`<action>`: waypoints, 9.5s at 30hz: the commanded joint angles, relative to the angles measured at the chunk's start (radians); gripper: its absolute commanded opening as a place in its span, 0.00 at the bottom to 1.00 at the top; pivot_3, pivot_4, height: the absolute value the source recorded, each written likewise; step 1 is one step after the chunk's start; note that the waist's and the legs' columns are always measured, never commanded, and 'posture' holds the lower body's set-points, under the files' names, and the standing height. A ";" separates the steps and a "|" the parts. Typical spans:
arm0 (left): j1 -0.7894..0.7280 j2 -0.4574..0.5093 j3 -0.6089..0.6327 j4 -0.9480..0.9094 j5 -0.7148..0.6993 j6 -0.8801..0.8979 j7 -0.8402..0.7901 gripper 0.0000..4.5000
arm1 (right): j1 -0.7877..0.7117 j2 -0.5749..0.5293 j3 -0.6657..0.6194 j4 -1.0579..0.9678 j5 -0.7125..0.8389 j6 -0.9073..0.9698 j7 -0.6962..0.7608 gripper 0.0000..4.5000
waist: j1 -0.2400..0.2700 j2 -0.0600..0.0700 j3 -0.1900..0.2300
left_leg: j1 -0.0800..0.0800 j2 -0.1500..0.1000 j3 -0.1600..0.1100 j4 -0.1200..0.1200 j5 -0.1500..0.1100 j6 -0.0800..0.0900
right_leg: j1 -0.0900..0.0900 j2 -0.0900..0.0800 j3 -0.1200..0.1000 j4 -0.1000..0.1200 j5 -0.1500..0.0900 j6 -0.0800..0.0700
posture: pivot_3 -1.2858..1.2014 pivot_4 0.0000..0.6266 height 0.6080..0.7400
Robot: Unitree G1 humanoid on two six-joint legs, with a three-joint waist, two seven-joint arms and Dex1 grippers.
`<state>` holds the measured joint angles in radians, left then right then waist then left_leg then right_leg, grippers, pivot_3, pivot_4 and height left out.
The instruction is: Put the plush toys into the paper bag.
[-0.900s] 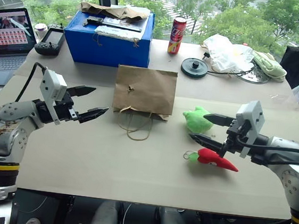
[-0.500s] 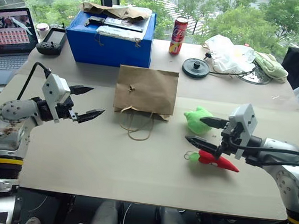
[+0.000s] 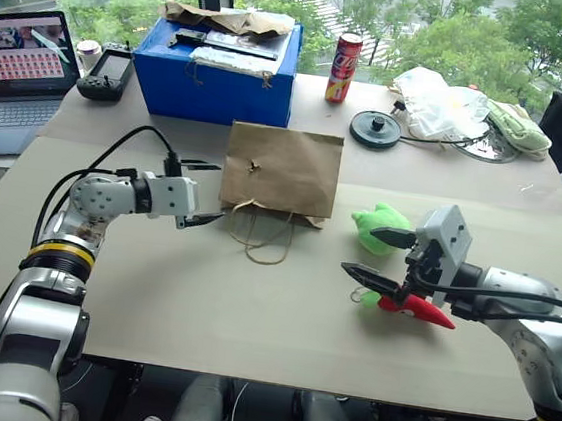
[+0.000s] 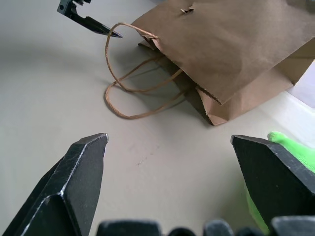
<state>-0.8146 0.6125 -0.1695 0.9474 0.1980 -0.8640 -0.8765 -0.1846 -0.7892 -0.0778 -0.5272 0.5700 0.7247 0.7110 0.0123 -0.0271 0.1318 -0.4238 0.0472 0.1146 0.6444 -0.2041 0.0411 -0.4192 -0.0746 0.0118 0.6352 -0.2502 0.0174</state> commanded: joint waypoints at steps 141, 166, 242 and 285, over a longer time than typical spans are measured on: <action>0.051 -0.110 0.139 -0.786 -0.428 1.051 -0.048 0.00 | -0.237 0.458 0.102 0.296 -0.487 0.328 -0.574 0.01 | -0.027 0.001 -0.001 | 0.001 0.002 -0.001 0.001 0.001 -0.001 | -0.001 0.004 0.003 0.005 0.000 0.000 | 0.52 0.24 0.99; 0.008 -0.128 0.151 -0.733 -0.451 1.068 -0.047 0.00 | -0.299 0.164 0.169 -0.253 -0.176 0.358 -0.130 0.01 | -0.025 0.001 0.000 | 0.000 0.001 -0.002 0.002 0.000 0.000 | -0.001 0.004 0.003 0.004 0.000 0.000 | 0.52 0.24 0.99; 0.005 -0.161 0.137 -0.732 -0.442 1.057 -0.077 0.00 | 0.005 -0.426 0.146 0.063 -0.306 0.222 0.186 0.76 | -0.024 0.002 0.000 | 0.001 0.001 -0.002 0.001 -0.001 0.002 | 0.002 0.004 0.004 -0.002 0.000 0.000 | 0.52 0.24 0.99; -0.004 -0.152 0.133 -0.736 -0.444 1.066 -0.083 0.00 | -0.652 0.110 0.568 0.158 -0.606 0.305 -0.221 0.00 | -0.012 0.002 0.000 | -0.002 0.001 -0.001 0.002 0.000 0.001 | -0.001 0.004 0.003 -0.001 0.000 0.000 | 0.52 0.24 0.99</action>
<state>-0.7926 0.4552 -0.0459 0.2372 -0.2371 0.2169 -0.9577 -0.7883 -0.7013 0.4631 -0.3878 0.0291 1.0349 0.5278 0.0002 -0.0251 0.1320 -0.4259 0.0485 0.1139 0.6460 -0.2044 0.0418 -0.4208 -0.0708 0.0148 0.6340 -0.2500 0.0177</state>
